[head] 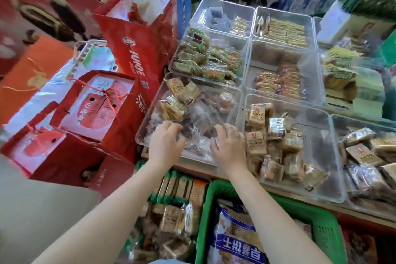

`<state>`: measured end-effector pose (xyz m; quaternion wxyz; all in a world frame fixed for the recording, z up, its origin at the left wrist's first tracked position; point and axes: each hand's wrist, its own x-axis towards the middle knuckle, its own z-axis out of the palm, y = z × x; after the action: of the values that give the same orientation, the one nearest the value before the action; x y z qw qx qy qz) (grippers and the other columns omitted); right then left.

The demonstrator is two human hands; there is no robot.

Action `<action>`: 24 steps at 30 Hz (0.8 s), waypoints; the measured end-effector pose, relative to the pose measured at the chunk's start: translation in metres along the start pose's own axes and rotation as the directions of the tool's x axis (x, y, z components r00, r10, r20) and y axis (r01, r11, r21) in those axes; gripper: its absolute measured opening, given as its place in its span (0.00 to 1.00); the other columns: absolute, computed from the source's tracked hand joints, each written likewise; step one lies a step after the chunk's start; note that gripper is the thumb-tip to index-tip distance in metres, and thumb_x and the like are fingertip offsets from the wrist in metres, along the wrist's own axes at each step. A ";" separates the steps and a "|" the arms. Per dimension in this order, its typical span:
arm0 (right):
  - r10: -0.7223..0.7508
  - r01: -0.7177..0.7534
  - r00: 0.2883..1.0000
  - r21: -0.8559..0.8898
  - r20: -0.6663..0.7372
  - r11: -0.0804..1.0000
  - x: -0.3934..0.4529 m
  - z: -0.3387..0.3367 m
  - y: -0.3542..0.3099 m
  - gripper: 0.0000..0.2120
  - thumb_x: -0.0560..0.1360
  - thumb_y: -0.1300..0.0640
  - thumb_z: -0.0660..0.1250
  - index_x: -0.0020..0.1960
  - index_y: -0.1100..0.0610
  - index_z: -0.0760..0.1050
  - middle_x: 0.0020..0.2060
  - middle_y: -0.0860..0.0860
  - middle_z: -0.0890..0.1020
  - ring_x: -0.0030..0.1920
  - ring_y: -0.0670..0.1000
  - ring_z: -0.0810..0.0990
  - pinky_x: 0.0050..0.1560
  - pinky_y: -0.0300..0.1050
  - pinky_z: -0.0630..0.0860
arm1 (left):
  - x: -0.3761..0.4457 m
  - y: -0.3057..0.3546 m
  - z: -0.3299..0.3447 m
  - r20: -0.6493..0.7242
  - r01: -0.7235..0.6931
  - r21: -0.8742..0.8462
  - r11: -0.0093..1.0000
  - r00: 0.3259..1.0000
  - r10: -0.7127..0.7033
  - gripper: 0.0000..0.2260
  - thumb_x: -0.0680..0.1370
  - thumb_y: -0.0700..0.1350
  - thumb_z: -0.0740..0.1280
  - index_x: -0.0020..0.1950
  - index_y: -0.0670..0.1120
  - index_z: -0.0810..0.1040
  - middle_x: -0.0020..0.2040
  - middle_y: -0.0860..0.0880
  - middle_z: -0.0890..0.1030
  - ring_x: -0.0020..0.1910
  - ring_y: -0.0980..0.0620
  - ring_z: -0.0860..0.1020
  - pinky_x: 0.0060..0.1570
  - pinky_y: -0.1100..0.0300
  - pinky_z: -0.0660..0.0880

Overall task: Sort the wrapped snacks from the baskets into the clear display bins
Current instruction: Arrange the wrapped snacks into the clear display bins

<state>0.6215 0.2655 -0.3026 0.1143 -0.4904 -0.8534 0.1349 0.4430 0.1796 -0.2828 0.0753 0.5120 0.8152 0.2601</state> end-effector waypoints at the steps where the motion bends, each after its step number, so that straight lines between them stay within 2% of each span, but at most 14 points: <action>1: 0.015 -0.014 1.000 -0.028 0.011 1.000 0.005 0.005 -0.005 0.22 0.78 0.47 0.55 0.67 0.56 0.72 0.65 0.59 0.74 0.68 0.61 0.71 0.68 0.63 0.66 | 0.009 -0.007 -0.003 -0.006 0.046 0.015 0.999 0.999 -0.046 0.15 0.74 0.42 0.67 0.60 0.41 0.80 0.58 0.41 0.78 0.57 0.40 0.75 0.55 0.48 0.74; 3: 0.067 -0.064 0.997 -0.076 0.044 0.995 0.011 0.016 -0.007 0.22 0.78 0.47 0.56 0.68 0.55 0.70 0.67 0.58 0.73 0.70 0.60 0.68 0.70 0.62 0.63 | 0.029 -0.017 -0.007 0.024 0.099 0.054 0.994 0.995 -0.100 0.21 0.73 0.42 0.68 0.66 0.43 0.76 0.67 0.40 0.73 0.65 0.39 0.70 0.62 0.46 0.71; 6: 0.121 -0.115 0.991 -0.089 0.065 0.989 0.012 0.027 0.001 0.22 0.80 0.47 0.58 0.70 0.55 0.69 0.69 0.57 0.72 0.73 0.57 0.65 0.74 0.60 0.60 | 0.055 -0.023 -0.004 0.128 0.048 0.155 0.987 0.989 -0.068 0.30 0.74 0.42 0.67 0.75 0.49 0.64 0.78 0.41 0.58 0.76 0.39 0.56 0.71 0.43 0.64; 8: 0.130 -0.126 0.990 -0.082 0.053 0.989 0.012 0.031 0.002 0.21 0.80 0.47 0.57 0.70 0.54 0.69 0.69 0.56 0.72 0.73 0.56 0.65 0.74 0.60 0.59 | 0.068 -0.024 0.003 0.218 -0.011 0.227 0.974 0.975 -0.040 0.35 0.75 0.40 0.67 0.79 0.53 0.57 0.81 0.45 0.48 0.80 0.41 0.46 0.74 0.42 0.57; 10: 0.131 -0.128 0.991 -0.079 0.038 0.989 0.012 0.032 0.002 0.21 0.80 0.47 0.57 0.69 0.55 0.70 0.69 0.56 0.72 0.72 0.56 0.66 0.75 0.59 0.59 | 0.076 -0.023 0.011 0.295 -0.067 0.304 0.950 0.955 -0.027 0.37 0.75 0.38 0.67 0.80 0.55 0.54 0.82 0.48 0.45 0.80 0.41 0.43 0.75 0.40 0.52; 11: 0.128 -0.125 0.991 -0.078 0.027 0.989 0.012 0.032 0.001 0.21 0.79 0.47 0.57 0.68 0.55 0.70 0.68 0.55 0.73 0.72 0.55 0.66 0.75 0.58 0.59 | 0.078 -0.022 0.015 0.317 -0.094 0.352 0.931 0.948 -0.025 0.36 0.75 0.37 0.66 0.79 0.55 0.55 0.81 0.47 0.46 0.79 0.40 0.45 0.75 0.40 0.52; 13: 0.122 -0.120 0.992 -0.074 0.017 0.990 0.012 0.031 0.000 0.20 0.79 0.47 0.57 0.67 0.55 0.71 0.67 0.55 0.74 0.72 0.55 0.67 0.74 0.57 0.59 | 0.080 -0.020 0.021 0.302 -0.140 0.450 0.882 0.953 -0.003 0.33 0.75 0.35 0.65 0.77 0.53 0.60 0.80 0.44 0.53 0.76 0.38 0.54 0.71 0.42 0.58; 15: 0.120 -0.119 0.993 -0.066 0.010 0.991 0.012 0.031 0.000 0.20 0.79 0.47 0.57 0.67 0.55 0.72 0.67 0.55 0.74 0.71 0.55 0.67 0.74 0.57 0.59 | 0.079 -0.021 0.025 0.229 -0.182 0.514 0.838 0.971 0.070 0.27 0.74 0.37 0.66 0.72 0.52 0.67 0.75 0.44 0.63 0.69 0.40 0.65 0.63 0.46 0.66; 17: 0.118 -0.118 0.993 -0.053 -0.001 0.992 0.011 0.031 0.001 0.20 0.79 0.47 0.57 0.67 0.56 0.72 0.67 0.55 0.75 0.71 0.55 0.68 0.74 0.57 0.59 | 0.074 -0.021 0.025 0.145 -0.202 0.503 0.840 0.978 0.148 0.19 0.75 0.41 0.69 0.65 0.50 0.74 0.68 0.44 0.72 0.61 0.42 0.73 0.54 0.48 0.71; 19: 0.114 -0.114 0.993 -0.029 -0.021 0.993 0.010 0.031 0.002 0.20 0.79 0.48 0.58 0.66 0.56 0.73 0.66 0.55 0.75 0.70 0.55 0.68 0.75 0.58 0.58 | 0.063 -0.021 0.018 0.037 -0.185 0.337 0.923 0.982 0.183 0.14 0.75 0.45 0.71 0.60 0.46 0.77 0.58 0.44 0.77 0.53 0.43 0.77 0.46 0.51 0.73; 21: 0.098 -0.098 0.994 0.005 -0.044 0.995 0.010 0.031 0.001 0.19 0.79 0.48 0.58 0.65 0.55 0.73 0.64 0.53 0.75 0.69 0.54 0.69 0.75 0.58 0.58 | 0.045 -0.012 0.001 -0.003 -0.038 0.012 0.999 0.999 0.038 0.13 0.77 0.49 0.71 0.59 0.46 0.78 0.52 0.48 0.79 0.46 0.48 0.77 0.41 0.56 0.71; 22: 0.086 -0.084 0.995 0.032 -0.058 0.996 0.009 0.030 -0.001 0.18 0.79 0.48 0.57 0.63 0.55 0.74 0.62 0.52 0.76 0.68 0.54 0.69 0.75 0.58 0.58 | 0.036 -0.007 -0.007 0.024 0.074 -0.145 0.987 0.997 -0.071 0.12 0.78 0.51 0.70 0.59 0.48 0.78 0.50 0.51 0.79 0.44 0.51 0.77 0.40 0.57 0.71; 24: 0.099 -0.075 0.989 0.206 -0.112 0.976 0.006 0.021 -0.005 0.16 0.80 0.49 0.55 0.56 0.55 0.77 0.55 0.50 0.78 0.62 0.52 0.74 0.71 0.54 0.63 | 0.018 0.005 -0.022 0.144 0.292 -0.406 0.866 0.956 -0.256 0.11 0.78 0.54 0.69 0.59 0.52 0.79 0.48 0.56 0.81 0.44 0.56 0.78 0.43 0.58 0.74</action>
<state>0.6080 0.2656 -0.3200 0.2092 -0.5205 -0.8045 0.1953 0.4306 0.1893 -0.2591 0.2553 0.3731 0.7997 0.3951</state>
